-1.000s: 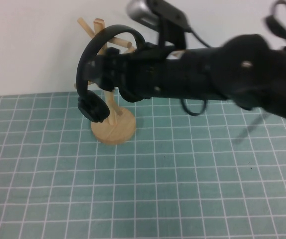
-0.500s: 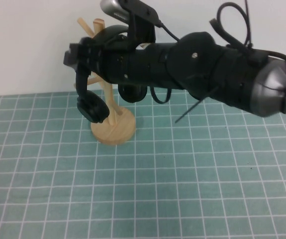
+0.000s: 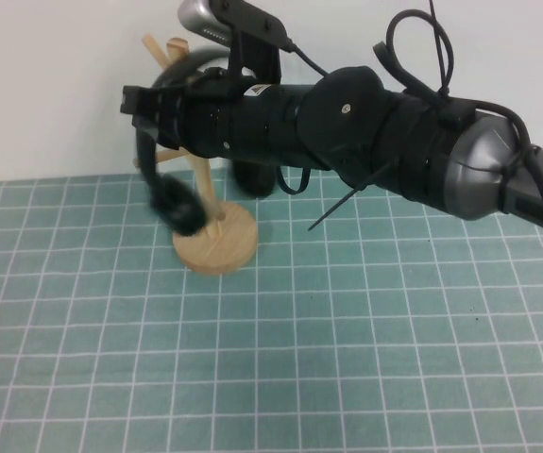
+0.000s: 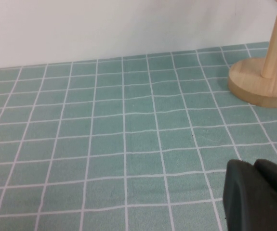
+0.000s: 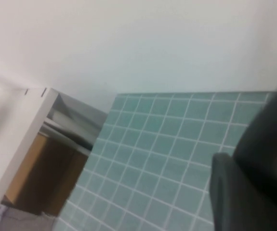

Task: Take out the headphones from the headphone stand
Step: Pick up the headphones from the headphone stand, then place the headphones on the table

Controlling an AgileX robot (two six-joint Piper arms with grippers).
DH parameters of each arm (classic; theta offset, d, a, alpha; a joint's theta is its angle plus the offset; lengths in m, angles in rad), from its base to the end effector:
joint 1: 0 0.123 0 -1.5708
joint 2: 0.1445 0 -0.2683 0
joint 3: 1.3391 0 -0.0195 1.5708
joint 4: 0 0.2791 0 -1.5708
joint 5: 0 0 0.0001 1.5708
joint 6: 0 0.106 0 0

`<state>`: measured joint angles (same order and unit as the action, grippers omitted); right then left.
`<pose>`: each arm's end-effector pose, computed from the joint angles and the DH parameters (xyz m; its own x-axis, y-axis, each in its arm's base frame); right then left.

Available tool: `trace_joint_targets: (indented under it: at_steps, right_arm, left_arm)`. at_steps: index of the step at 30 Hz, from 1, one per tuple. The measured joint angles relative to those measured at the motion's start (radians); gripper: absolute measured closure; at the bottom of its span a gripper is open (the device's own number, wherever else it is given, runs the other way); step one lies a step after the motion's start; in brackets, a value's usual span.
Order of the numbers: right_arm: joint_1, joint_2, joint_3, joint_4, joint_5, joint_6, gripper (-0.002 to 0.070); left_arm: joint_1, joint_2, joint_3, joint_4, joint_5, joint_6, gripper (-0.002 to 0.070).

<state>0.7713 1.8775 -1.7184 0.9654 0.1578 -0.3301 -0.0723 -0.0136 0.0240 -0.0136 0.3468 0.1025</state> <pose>0.3492 0.3587 0.3468 -0.5543 0.2752 -0.7855 -0.5645 0.5692 0.5978 0.1126 -0.0086 0.1705 -0.2581 0.1085 -0.9600 0.1002 0.9913 0.0851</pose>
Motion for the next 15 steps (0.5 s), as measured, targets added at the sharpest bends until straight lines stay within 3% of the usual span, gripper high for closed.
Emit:
trace_joint_targets:
  at_steps: [9, 15]
  right_arm:
    - [0.0, -0.084, 0.002, -0.069, 0.098, 0.021, 0.0676]
    - [0.0, -0.177, 0.002, -0.429, 0.285, 0.316, 0.0676]
  left_arm:
    - [0.0, 0.0, 0.0, 0.0, 0.0, 0.0, 0.0675]
    - [0.0, 0.0, 0.0, 0.0, 0.0, 0.0, 0.0675]
